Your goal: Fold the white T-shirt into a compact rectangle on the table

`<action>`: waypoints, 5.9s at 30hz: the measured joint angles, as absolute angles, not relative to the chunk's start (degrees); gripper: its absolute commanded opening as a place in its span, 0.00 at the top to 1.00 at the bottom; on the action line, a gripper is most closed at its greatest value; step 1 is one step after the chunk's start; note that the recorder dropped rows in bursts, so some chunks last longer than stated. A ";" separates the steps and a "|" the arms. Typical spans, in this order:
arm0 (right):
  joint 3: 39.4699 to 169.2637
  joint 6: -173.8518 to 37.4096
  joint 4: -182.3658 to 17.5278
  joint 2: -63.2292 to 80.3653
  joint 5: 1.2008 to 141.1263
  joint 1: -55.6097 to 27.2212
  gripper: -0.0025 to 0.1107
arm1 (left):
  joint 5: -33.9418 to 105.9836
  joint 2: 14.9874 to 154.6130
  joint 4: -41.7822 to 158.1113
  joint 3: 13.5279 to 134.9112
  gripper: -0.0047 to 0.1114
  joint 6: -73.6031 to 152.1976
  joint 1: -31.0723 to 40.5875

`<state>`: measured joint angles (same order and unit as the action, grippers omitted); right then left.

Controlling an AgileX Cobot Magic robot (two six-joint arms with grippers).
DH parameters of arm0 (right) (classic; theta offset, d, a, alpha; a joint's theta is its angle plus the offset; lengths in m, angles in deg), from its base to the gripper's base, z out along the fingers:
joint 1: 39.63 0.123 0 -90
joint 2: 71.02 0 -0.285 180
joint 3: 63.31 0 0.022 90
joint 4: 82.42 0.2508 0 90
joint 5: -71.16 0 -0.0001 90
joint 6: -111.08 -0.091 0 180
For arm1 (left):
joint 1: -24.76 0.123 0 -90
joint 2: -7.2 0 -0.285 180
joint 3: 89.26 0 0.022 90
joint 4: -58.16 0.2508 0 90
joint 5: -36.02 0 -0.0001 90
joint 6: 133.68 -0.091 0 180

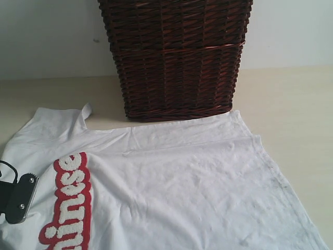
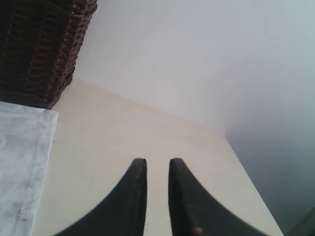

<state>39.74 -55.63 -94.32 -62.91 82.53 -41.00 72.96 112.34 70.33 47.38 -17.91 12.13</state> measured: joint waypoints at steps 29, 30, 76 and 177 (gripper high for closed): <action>89.01 -50.91 -87.71 11.82 97.15 -41.00 0.93 | 72.96 112.34 70.33 47.38 0.96 -17.91 12.13; 89.99 -43.39 -85.54 14.01 101.14 -41.00 0.93 | 72.96 112.34 70.33 47.38 0.96 -17.91 12.13; 95.38 47.48 -58.21 39.94 131.77 -41.00 0.07 | 72.96 112.34 70.33 47.38 0.96 -17.91 12.13; 96.17 28.58 -62.23 47.60 119.41 -41.04 0.98 | 72.84 112.34 70.33 47.38 0.96 -18.10 12.13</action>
<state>96.17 28.58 -62.23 47.60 119.41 -41.04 72.84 112.34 70.33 47.38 -18.10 12.13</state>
